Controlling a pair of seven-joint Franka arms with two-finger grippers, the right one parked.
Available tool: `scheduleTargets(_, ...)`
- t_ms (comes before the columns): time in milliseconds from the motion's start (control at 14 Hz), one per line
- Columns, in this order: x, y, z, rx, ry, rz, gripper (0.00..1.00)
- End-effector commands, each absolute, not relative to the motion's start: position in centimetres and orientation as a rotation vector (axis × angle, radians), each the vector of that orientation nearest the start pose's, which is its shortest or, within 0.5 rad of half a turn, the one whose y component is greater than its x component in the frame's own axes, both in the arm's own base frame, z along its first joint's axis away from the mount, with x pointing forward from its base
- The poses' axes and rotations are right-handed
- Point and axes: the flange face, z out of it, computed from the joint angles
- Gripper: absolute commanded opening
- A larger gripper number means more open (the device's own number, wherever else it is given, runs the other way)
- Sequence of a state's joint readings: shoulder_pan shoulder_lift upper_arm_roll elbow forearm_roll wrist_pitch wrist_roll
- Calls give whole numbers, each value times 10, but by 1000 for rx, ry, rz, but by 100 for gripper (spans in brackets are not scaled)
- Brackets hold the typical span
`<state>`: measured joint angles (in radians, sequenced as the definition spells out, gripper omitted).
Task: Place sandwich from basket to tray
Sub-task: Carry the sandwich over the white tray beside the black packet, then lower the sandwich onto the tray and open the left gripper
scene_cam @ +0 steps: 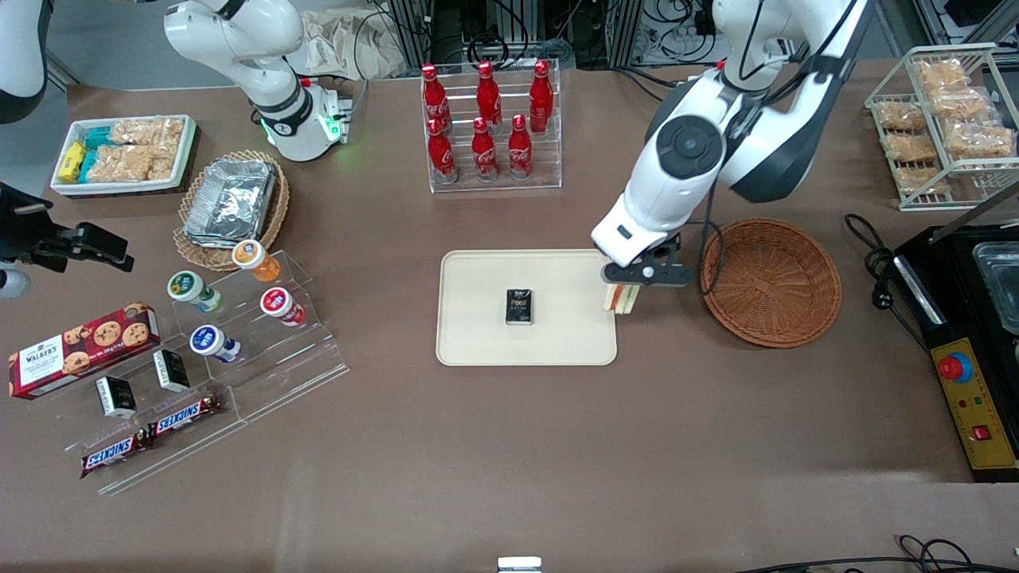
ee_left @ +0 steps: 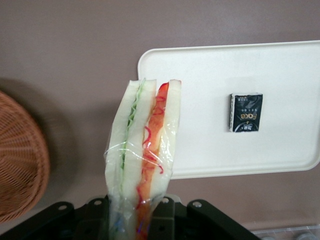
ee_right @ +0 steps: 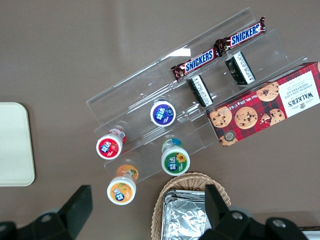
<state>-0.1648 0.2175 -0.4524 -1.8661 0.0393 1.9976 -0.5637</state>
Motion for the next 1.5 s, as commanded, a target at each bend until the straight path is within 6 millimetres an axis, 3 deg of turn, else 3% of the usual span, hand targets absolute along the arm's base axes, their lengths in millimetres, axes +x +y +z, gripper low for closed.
scheduleTargets(0, 507, -353, 354, -3117, 64, 112, 0)
scheduleTargets(71, 503, -365, 337, -3117, 80, 105, 0)
scheduleTargets(286, 508, -370, 289, -3112, 80, 106, 0)
scheduleTargets(429, 507, -373, 267, -3096, 61, 96, 0)
scheduleTargets(714, 501, -384, 241, -3087, 35, 93, 0)
scheduleTargets(929, 499, -387, 234, -3079, 28, 79, 4)
scheduleTargets(1000, 499, -388, 234, -3079, 34, 78, 38)
scheduleTargets(1071, 499, -388, 229, -3070, 51, 75, 88)
scheduleTargets(1143, 499, -388, 229, -3065, 56, 67, 100)
scheduleTargets(1429, 502, -386, 238, -3066, 44, 56, 100)
